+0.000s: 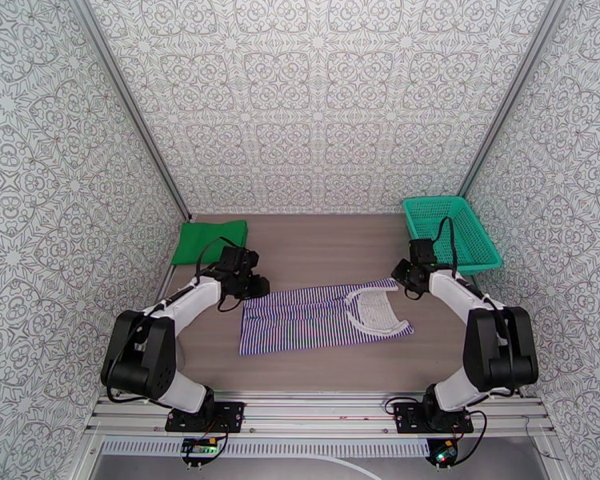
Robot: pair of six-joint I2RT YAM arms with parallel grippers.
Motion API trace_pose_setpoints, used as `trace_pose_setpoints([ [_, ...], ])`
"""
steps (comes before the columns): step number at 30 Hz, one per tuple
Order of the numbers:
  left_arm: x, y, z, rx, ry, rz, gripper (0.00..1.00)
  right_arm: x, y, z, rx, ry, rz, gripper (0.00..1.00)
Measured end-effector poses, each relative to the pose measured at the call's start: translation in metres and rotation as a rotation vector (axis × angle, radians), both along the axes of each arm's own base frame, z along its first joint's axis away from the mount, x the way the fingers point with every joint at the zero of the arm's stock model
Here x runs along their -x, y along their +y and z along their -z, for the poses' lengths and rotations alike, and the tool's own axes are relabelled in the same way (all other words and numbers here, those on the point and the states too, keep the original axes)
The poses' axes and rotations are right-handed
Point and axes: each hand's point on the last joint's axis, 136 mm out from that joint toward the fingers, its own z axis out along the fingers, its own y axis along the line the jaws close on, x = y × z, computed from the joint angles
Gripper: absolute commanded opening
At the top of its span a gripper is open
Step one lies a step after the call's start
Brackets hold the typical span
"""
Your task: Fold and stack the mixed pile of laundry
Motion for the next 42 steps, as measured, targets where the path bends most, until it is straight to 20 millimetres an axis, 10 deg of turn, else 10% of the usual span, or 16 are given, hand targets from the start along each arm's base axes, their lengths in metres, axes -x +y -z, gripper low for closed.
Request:
trace_pose_setpoints([
  [7, 0.01, -0.007, 0.04, 0.003, 0.1, 0.005, 0.17, 0.003, 0.109, 0.014, -0.064, 0.041, -0.245, 0.16],
  [12, 0.025, 0.0, 0.059, -0.009, 0.15, -0.006, 0.17, 0.021, 0.144, 0.041, -0.064, 0.12, -0.318, 0.14],
  [22, 0.024, 0.008, 0.063, 0.012, 0.145, -0.029, 0.2, 0.056, 0.128, 0.082, -0.002, 0.239, -0.31, 0.23],
  [34, 0.026, 0.001, 0.025, 0.039, 0.083, -0.005, 0.31, 0.062, 0.124, 0.046, 0.03, 0.177, -0.368, 0.32],
  [42, 0.018, 0.0, 0.007, 0.052, 0.035, -0.005, 0.3, 0.069, 0.156, 0.04, 0.022, 0.166, -0.489, 0.33],
])
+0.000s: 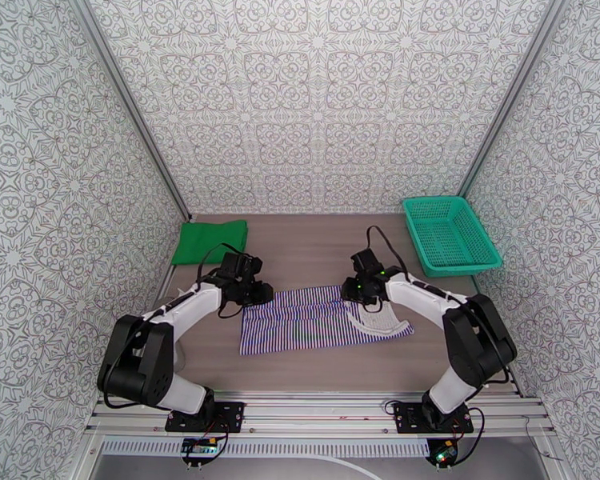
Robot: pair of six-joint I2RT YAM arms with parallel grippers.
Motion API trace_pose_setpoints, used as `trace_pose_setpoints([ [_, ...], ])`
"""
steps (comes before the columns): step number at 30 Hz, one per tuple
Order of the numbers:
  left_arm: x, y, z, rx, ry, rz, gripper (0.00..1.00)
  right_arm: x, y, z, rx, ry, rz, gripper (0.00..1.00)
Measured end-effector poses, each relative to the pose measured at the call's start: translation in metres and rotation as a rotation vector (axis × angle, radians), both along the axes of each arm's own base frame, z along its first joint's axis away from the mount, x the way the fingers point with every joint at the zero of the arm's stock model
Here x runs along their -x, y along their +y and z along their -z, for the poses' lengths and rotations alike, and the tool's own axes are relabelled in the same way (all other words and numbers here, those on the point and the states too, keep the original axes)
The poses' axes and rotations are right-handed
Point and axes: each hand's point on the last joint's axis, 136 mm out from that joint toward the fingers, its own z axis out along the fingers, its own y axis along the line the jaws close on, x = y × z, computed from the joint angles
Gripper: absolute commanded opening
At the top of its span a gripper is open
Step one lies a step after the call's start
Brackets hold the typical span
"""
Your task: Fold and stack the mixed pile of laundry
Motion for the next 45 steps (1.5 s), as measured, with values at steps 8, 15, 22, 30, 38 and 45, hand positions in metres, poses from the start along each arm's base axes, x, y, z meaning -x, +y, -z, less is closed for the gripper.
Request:
trace_pose_setpoints([
  [8, 0.001, 0.0, 0.013, -0.007, 0.035, -0.002, 0.3, 0.014, 0.011, 0.025, 0.05, 0.071, -0.071, 0.2],
  [15, 0.001, 0.0, 0.021, -0.008, 0.046, -0.004, 0.3, 0.033, 0.005, 0.034, 0.073, 0.11, -0.09, 0.2],
  [22, 0.012, 0.004, 0.045, -0.018, 0.097, -0.019, 0.23, 0.04, 0.004, 0.037, 0.078, 0.117, -0.093, 0.21],
  [30, 0.023, 0.006, 0.054, -0.034, 0.097, -0.031, 0.24, 0.044, -0.008, 0.002, 0.079, 0.076, -0.036, 0.26],
  [38, 0.006, -0.001, 0.027, -0.034, 0.061, -0.001, 0.2, 0.039, -0.011, -0.01, 0.064, 0.12, 0.142, 0.25],
  [45, -0.012, -0.002, 0.042, -0.054, 0.083, 0.027, 0.15, -0.006, -0.005, -0.004, 0.061, 0.113, 0.331, 0.22],
])
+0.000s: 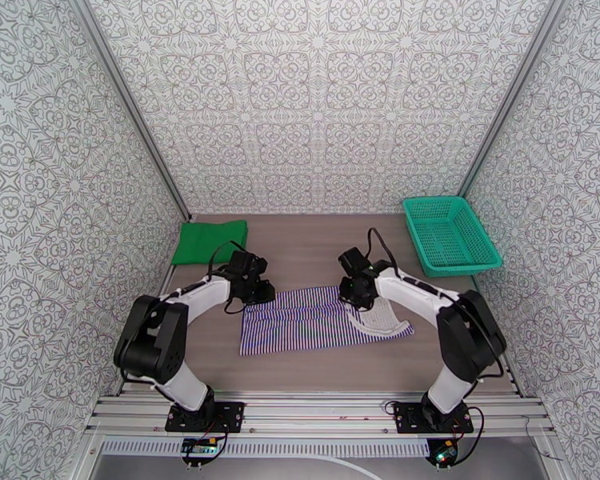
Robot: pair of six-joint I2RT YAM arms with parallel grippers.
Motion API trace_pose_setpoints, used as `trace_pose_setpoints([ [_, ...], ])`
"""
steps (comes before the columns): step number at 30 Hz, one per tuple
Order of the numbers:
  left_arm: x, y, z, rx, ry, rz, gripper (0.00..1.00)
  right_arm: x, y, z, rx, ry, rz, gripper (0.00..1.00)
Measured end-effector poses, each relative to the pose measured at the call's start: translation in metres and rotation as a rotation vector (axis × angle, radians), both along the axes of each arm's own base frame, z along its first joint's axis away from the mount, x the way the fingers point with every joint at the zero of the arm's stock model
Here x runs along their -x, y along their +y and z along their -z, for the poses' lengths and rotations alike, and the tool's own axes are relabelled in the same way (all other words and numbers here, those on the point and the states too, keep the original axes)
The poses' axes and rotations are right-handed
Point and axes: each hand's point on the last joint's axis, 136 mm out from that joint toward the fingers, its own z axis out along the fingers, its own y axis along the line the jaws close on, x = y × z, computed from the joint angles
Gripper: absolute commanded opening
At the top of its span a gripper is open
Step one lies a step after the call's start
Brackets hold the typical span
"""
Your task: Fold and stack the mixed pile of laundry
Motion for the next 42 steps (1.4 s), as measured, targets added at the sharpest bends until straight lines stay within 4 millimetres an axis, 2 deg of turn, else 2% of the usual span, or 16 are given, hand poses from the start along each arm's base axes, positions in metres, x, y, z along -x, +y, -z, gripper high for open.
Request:
trace_pose_setpoints([
  [5, 0.019, 0.004, 0.018, -0.011, 0.053, 0.01, 0.15, -0.03, -0.009, 0.019, 0.062, 0.004, 0.068, 0.21],
  [9, 0.034, 0.007, 0.017, -0.006, 0.053, 0.01, 0.15, -0.039, -0.013, 0.044, 0.101, 0.037, 0.087, 0.21],
  [13, 0.057, 0.008, 0.017, 0.012, 0.073, 0.002, 0.15, -0.06, -0.003, 0.042, 0.097, 0.018, 0.086, 0.23],
  [16, 0.079, 0.0, 0.017, 0.026, 0.093, 0.01, 0.15, -0.077, 0.007, 0.042, 0.101, 0.007, 0.063, 0.24],
  [20, 0.107, -0.027, 0.018, 0.085, 0.109, 0.046, 0.15, -0.106, 0.025, 0.043, 0.09, -0.018, 0.008, 0.24],
  [26, 0.145, -0.085, 0.016, 0.173, 0.141, 0.131, 0.15, -0.147, 0.06, 0.039, 0.041, -0.065, -0.133, 0.26],
  [31, 0.169, -0.118, 0.01, 0.212, 0.165, 0.183, 0.15, -0.169, 0.082, 0.035, 0.002, -0.105, -0.26, 0.29],
  [33, 0.171, -0.126, 0.005, 0.223, 0.167, 0.188, 0.15, -0.172, 0.085, 0.029, 0.003, -0.116, -0.301, 0.34],
  [37, 0.157, -0.136, -0.017, 0.255, 0.127, 0.182, 0.16, -0.176, 0.086, -0.002, 0.006, -0.163, -0.359, 0.39],
  [40, 0.133, -0.141, -0.043, 0.286, 0.06, 0.178, 0.15, -0.168, 0.08, -0.042, 0.006, -0.213, -0.381, 0.39],
  [42, 0.114, -0.137, -0.056, 0.295, 0.015, 0.171, 0.11, -0.152, 0.068, -0.073, 0.013, -0.242, -0.379, 0.37],
])
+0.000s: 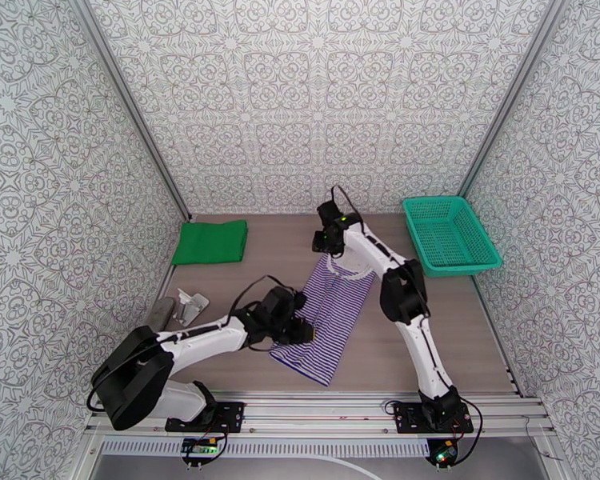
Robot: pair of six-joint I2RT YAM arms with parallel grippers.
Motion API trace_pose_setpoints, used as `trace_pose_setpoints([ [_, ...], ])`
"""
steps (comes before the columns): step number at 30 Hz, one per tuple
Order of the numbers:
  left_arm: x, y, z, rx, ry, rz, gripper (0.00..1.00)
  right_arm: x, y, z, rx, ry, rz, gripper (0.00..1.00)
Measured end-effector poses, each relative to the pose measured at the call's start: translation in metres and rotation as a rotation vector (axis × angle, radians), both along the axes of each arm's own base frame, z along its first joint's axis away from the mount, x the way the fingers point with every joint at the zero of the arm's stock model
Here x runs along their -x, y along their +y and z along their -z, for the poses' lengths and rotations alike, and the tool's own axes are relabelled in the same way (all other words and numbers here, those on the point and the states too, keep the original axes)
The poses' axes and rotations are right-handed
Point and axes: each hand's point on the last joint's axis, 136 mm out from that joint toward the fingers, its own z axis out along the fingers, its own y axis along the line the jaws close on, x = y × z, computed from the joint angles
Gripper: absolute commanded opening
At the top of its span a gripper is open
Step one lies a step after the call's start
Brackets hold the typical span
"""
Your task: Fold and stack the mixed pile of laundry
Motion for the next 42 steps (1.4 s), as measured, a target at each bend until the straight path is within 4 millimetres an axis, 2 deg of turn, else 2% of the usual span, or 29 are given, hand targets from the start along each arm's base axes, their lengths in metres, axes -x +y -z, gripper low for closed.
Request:
trace_pose_setpoints([
  [1, -0.008, 0.003, -0.003, -0.002, -0.02, -0.002, 0.08, 0.008, -0.007, -0.009, 0.002, -0.005, 0.005, 0.36],
  [2, -0.016, 0.008, -0.004, -0.009, -0.033, -0.007, 0.04, 0.017, -0.015, -0.03, -0.009, -0.034, 0.012, 0.32],
  [3, -0.023, 0.014, -0.002, -0.025, -0.043, -0.004, 0.0, 0.026, -0.024, -0.041, -0.015, -0.051, 0.022, 0.3],
  [5, -0.03, 0.023, 0.01, -0.065, -0.037, 0.006, 0.0, 0.043, -0.045, -0.048, -0.008, -0.057, 0.046, 0.25],
  [6, -0.03, 0.028, 0.019, -0.091, -0.028, 0.019, 0.0, 0.051, -0.057, -0.045, 0.002, -0.049, 0.063, 0.23],
  [8, -0.025, 0.036, 0.036, -0.142, 0.001, 0.052, 0.0, 0.065, -0.081, -0.023, 0.036, -0.004, 0.098, 0.2],
  [12, -0.01, 0.044, 0.061, -0.208, 0.055, 0.121, 0.0, 0.09, -0.122, 0.043, 0.142, 0.148, 0.146, 0.14],
  [16, 0.003, 0.04, 0.072, -0.228, 0.076, 0.166, 0.0, 0.094, -0.141, 0.087, 0.198, 0.244, 0.159, 0.1],
  [20, 0.017, 0.022, 0.074, -0.209, 0.076, 0.207, 0.0, 0.091, -0.143, 0.119, 0.22, 0.307, 0.156, 0.1],
  [26, 0.039, -0.018, 0.071, -0.114, 0.101, 0.231, 0.0, 0.048, -0.124, 0.119, 0.193, 0.279, 0.138, 0.1],
  [31, 0.034, -0.042, 0.068, -0.034, 0.106, 0.192, 0.0, 0.021, -0.111, 0.118, 0.165, 0.259, 0.122, 0.11],
  [36, 0.025, -0.047, 0.069, -0.02, 0.101, 0.141, 0.02, -0.003, -0.1, 0.117, 0.146, 0.236, 0.095, 0.11],
  [40, 0.018, -0.042, 0.069, -0.055, 0.084, 0.105, 0.18, -0.012, -0.095, 0.114, 0.139, 0.22, 0.076, 0.16],
  [42, 0.016, -0.037, 0.061, -0.075, 0.069, 0.081, 0.24, -0.01, -0.094, 0.111, 0.133, 0.225, 0.061, 0.21],
])
